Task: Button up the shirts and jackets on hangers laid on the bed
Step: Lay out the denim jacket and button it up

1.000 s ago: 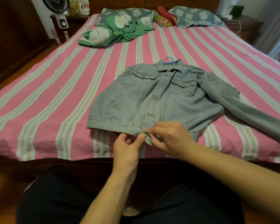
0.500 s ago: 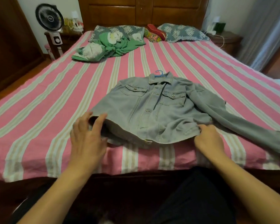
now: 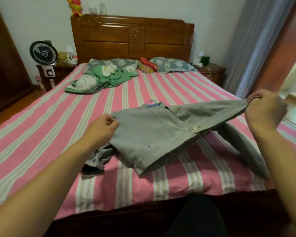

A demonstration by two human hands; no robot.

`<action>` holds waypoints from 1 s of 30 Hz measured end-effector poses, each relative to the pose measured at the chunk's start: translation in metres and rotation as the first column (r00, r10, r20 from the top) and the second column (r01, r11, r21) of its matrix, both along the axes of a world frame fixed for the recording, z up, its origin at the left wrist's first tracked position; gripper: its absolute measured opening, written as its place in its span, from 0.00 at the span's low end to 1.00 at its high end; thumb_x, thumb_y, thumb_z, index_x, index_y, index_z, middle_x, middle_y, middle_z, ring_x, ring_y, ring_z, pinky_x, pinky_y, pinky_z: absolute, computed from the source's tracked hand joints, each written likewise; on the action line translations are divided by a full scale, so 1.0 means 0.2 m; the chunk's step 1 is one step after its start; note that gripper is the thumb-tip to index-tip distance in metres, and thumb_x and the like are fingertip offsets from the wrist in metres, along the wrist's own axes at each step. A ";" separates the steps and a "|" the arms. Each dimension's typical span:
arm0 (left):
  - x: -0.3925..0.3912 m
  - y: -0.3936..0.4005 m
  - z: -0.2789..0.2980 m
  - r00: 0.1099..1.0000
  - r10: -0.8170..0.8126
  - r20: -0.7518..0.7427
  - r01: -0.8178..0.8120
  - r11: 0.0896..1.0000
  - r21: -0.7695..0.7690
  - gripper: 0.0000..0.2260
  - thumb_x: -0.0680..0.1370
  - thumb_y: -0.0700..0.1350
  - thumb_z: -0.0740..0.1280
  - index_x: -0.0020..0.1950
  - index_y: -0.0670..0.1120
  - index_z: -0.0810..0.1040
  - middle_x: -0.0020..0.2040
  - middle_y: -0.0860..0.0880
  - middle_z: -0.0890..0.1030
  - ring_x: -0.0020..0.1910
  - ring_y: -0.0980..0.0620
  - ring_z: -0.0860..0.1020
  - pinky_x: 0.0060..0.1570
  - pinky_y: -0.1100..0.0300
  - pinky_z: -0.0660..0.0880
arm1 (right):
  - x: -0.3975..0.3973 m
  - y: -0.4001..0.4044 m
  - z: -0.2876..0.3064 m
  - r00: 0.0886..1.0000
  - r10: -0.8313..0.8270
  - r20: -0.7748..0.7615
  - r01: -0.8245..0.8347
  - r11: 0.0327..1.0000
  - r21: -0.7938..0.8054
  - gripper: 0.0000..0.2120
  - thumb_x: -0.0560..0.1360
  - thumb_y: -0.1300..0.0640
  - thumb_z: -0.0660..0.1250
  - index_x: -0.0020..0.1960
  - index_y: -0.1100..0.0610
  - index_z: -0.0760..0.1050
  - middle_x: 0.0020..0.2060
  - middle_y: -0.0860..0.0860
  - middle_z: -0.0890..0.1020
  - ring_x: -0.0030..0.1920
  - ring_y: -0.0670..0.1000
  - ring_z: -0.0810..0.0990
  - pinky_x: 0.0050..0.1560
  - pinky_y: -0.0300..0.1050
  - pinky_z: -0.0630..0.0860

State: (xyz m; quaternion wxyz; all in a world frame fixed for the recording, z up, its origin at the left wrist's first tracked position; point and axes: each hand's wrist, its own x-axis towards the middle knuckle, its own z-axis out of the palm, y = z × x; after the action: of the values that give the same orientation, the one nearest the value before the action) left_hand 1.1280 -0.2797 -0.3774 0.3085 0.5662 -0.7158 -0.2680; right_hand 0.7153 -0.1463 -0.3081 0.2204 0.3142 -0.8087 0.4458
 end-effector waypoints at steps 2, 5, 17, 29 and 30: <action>-0.03 0.02 -0.15 0.944 -0.041 0.328 0.022 0.998 0.060 0.13 0.78 0.56 0.66 0.57 0.51 0.77 0.57 0.43 0.80 0.53 0.43 0.76 0.52 0.50 0.72 | -0.15 0.10 -0.18 0.994 -0.073 -0.077 0.096 0.934 0.343 0.14 0.75 0.63 0.61 0.54 0.62 0.83 0.52 0.67 0.79 0.51 0.70 0.79 0.53 0.59 0.78; 0.07 0.07 -0.40 0.793 0.011 0.609 -0.077 0.994 0.083 0.26 0.74 0.65 0.64 0.69 0.58 0.70 0.71 0.40 0.68 0.68 0.35 0.67 0.68 0.42 0.68 | -0.21 0.19 -0.46 0.994 -0.064 -0.090 0.110 0.491 0.864 0.15 0.76 0.61 0.62 0.62 0.62 0.78 0.60 0.64 0.75 0.60 0.68 0.75 0.59 0.59 0.77; 0.53 0.05 -0.37 0.838 0.401 -0.369 -0.326 0.911 0.251 0.03 0.69 0.41 0.69 0.39 0.43 0.83 0.36 0.45 0.82 0.38 0.45 0.79 0.40 0.54 0.76 | 0.91 -0.23 -0.86 0.585 0.719 0.375 -0.669 0.166 0.725 0.44 0.73 0.38 0.68 0.82 0.51 0.53 0.71 0.55 0.70 0.70 0.60 0.69 0.70 0.54 0.67; 0.23 0.37 -0.13 0.693 0.275 -0.667 0.326 0.706 0.629 0.17 0.74 0.34 0.57 0.58 0.31 0.79 0.50 0.33 0.82 0.44 0.40 0.82 0.48 0.47 0.84 | 0.01 -0.20 -0.41 0.910 0.231 -0.344 -0.026 0.860 0.510 0.07 0.67 0.59 0.67 0.42 0.59 0.82 0.43 0.58 0.76 0.46 0.62 0.71 0.43 0.46 0.64; 0.20 0.43 -0.21 0.826 0.196 -0.528 0.287 0.660 0.694 0.15 0.75 0.35 0.59 0.57 0.33 0.79 0.46 0.35 0.82 0.40 0.41 0.82 0.47 0.46 0.84 | 0.00 -0.17 -0.46 0.861 0.247 -0.444 0.120 0.751 0.650 0.08 0.68 0.62 0.68 0.44 0.61 0.84 0.45 0.61 0.78 0.50 0.63 0.71 0.49 0.51 0.67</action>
State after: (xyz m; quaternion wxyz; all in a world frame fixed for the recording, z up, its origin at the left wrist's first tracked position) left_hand 1.1683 -0.1935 -0.4197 0.2362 0.5179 -0.4314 -0.6999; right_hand 0.7146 -0.1797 -0.4005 0.2829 0.5047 -0.8145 0.0424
